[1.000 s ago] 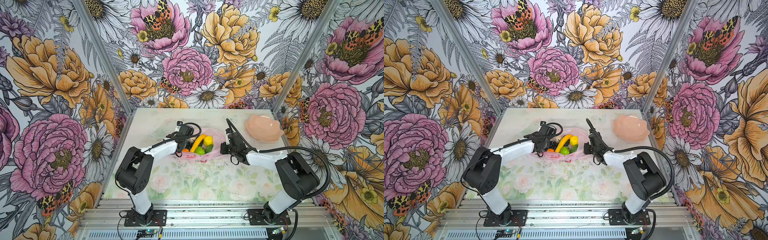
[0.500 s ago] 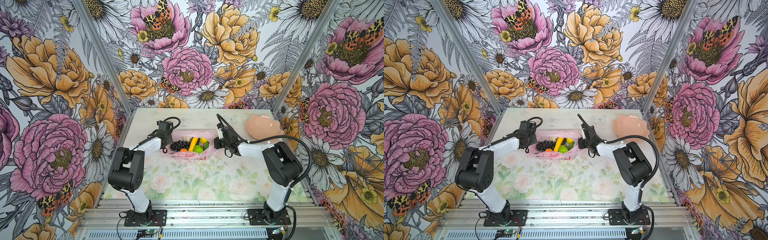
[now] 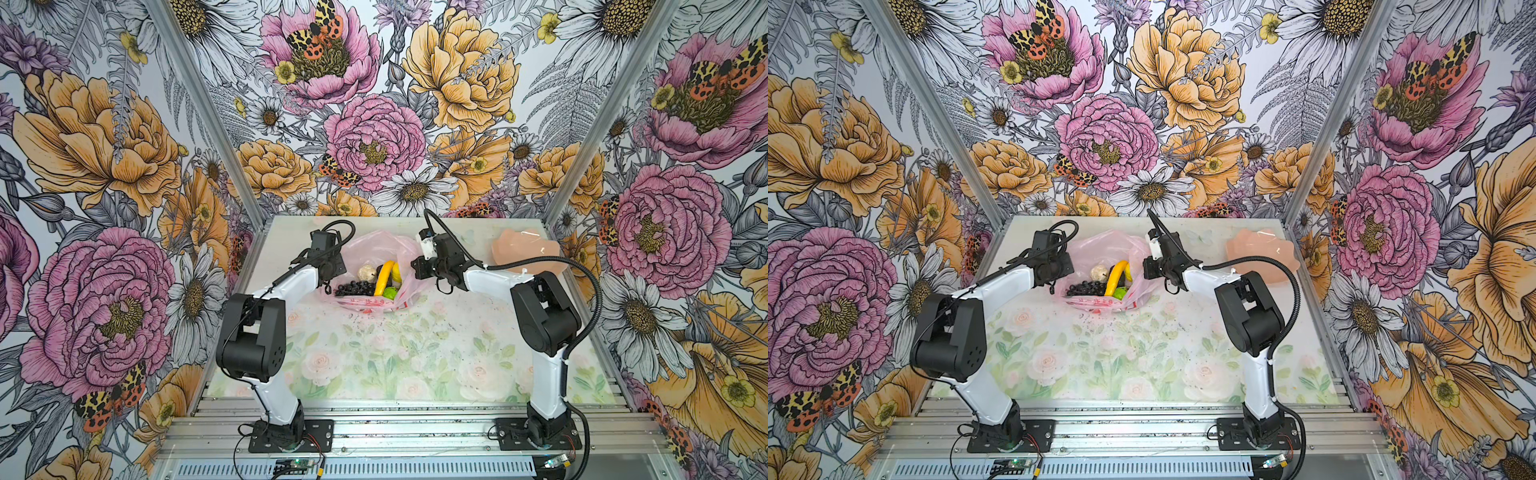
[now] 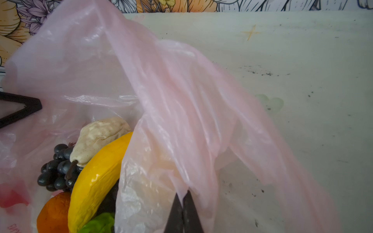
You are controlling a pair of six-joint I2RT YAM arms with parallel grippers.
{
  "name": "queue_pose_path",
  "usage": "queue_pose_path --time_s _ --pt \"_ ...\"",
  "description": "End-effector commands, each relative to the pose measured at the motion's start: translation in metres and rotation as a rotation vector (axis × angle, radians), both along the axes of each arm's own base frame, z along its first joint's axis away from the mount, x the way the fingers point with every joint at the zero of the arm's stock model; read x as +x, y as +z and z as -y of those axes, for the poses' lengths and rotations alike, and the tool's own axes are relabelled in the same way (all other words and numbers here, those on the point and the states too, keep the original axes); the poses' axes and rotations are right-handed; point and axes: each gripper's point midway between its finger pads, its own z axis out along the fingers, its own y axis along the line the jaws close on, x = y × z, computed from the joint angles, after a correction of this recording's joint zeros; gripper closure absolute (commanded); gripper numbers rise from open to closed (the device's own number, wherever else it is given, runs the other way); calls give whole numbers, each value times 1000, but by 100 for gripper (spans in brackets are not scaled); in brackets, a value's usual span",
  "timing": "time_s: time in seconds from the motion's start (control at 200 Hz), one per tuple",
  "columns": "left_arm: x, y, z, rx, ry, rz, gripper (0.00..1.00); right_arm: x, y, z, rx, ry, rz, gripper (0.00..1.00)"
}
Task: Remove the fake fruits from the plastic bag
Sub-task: 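Lift the bag edges with both grippers, raising the bag mouth upward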
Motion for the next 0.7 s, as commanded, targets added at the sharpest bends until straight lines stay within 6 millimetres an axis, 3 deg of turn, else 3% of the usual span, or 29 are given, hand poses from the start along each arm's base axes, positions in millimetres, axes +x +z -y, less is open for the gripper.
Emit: queue_pose_path --time_s 0.0,0.165,0.365,0.475,0.51,0.696 --pt "9 -23 8 -23 -15 -90 100 12 -5 3 44 -11 -35 100" --pt "3 -47 -2 -4 9 -169 99 22 -24 23 18 -96 -80 100" --pt "-24 -50 -13 10 30 -197 98 12 -43 39 -83 -147 -119 100" --pt "-42 -56 -12 16 21 -220 98 -3 -45 32 -126 -121 -122 100" --pt "-46 -44 -12 11 24 -194 98 -8 -45 27 -133 -104 -119 100" --pt "-87 -43 -28 30 96 -178 99 -32 -45 -18 -149 30 -95 100"
